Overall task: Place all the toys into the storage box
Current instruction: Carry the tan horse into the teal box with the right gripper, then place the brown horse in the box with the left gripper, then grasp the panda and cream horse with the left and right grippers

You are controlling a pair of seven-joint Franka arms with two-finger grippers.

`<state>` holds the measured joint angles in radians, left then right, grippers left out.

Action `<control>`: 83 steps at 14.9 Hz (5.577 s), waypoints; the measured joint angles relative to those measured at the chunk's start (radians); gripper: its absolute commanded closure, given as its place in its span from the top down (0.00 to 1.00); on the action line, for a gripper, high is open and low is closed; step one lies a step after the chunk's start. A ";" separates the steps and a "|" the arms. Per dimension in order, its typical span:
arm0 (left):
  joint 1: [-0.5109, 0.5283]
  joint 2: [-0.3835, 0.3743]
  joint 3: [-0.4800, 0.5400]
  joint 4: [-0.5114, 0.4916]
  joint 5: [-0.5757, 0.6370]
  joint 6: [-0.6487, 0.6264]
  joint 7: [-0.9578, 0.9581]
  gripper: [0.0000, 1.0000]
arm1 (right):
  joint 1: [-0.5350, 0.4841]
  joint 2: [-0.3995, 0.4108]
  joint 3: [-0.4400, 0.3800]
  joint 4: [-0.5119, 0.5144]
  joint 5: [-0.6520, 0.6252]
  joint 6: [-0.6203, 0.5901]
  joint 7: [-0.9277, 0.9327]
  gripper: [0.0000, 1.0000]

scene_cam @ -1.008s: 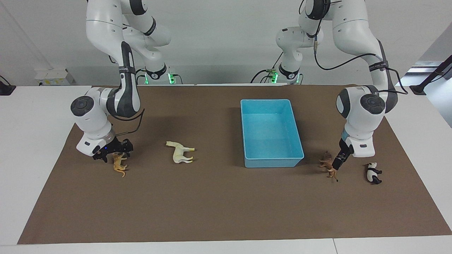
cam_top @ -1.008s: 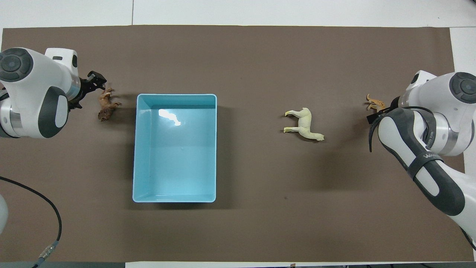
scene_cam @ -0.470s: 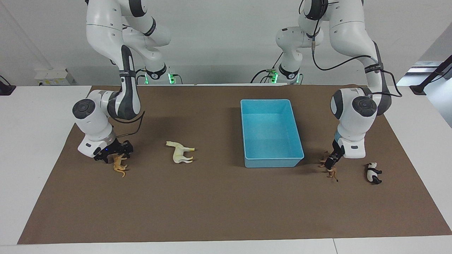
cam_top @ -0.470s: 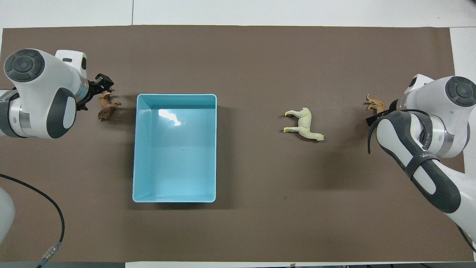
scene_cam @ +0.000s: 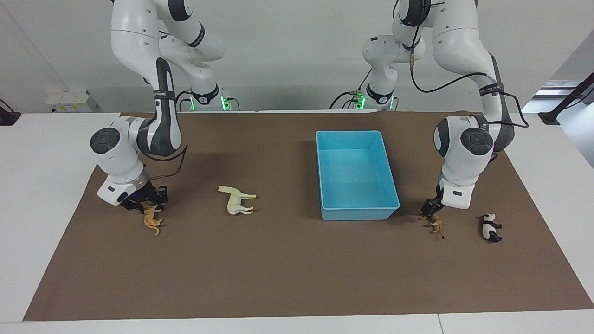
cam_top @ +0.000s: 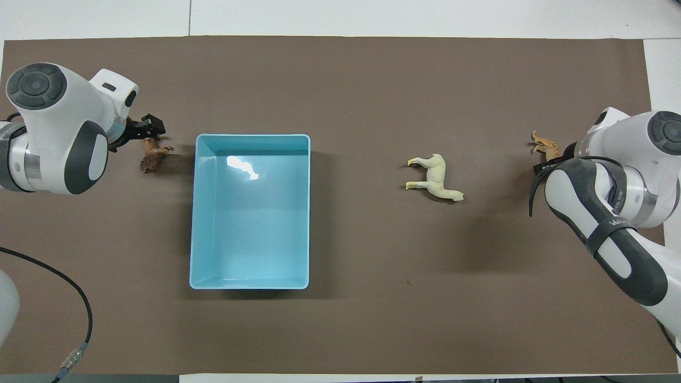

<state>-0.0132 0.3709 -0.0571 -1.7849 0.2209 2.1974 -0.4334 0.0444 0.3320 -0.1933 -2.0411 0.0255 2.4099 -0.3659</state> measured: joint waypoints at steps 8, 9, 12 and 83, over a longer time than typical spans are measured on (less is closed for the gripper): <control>-0.004 0.001 -0.012 -0.037 0.000 0.077 0.062 1.00 | 0.091 -0.051 0.005 0.159 0.000 -0.206 0.161 0.00; -0.003 0.001 -0.011 -0.055 -0.004 0.129 0.063 1.00 | 0.131 -0.071 0.006 0.206 0.000 -0.288 0.234 0.00; -0.005 0.002 -0.012 -0.082 -0.035 0.199 0.063 1.00 | 0.255 -0.106 0.010 0.382 -0.001 -0.517 0.453 0.00; 0.371 0.238 -0.137 0.268 -0.028 0.131 0.758 1.00 | 0.442 -0.046 -0.015 -0.014 0.008 -0.030 0.699 1.00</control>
<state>0.3581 0.6092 -0.1941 -1.5174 0.1927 2.3284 0.3242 0.4863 0.2855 -0.2080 -2.0550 0.0334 2.3804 0.3335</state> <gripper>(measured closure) 0.000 0.000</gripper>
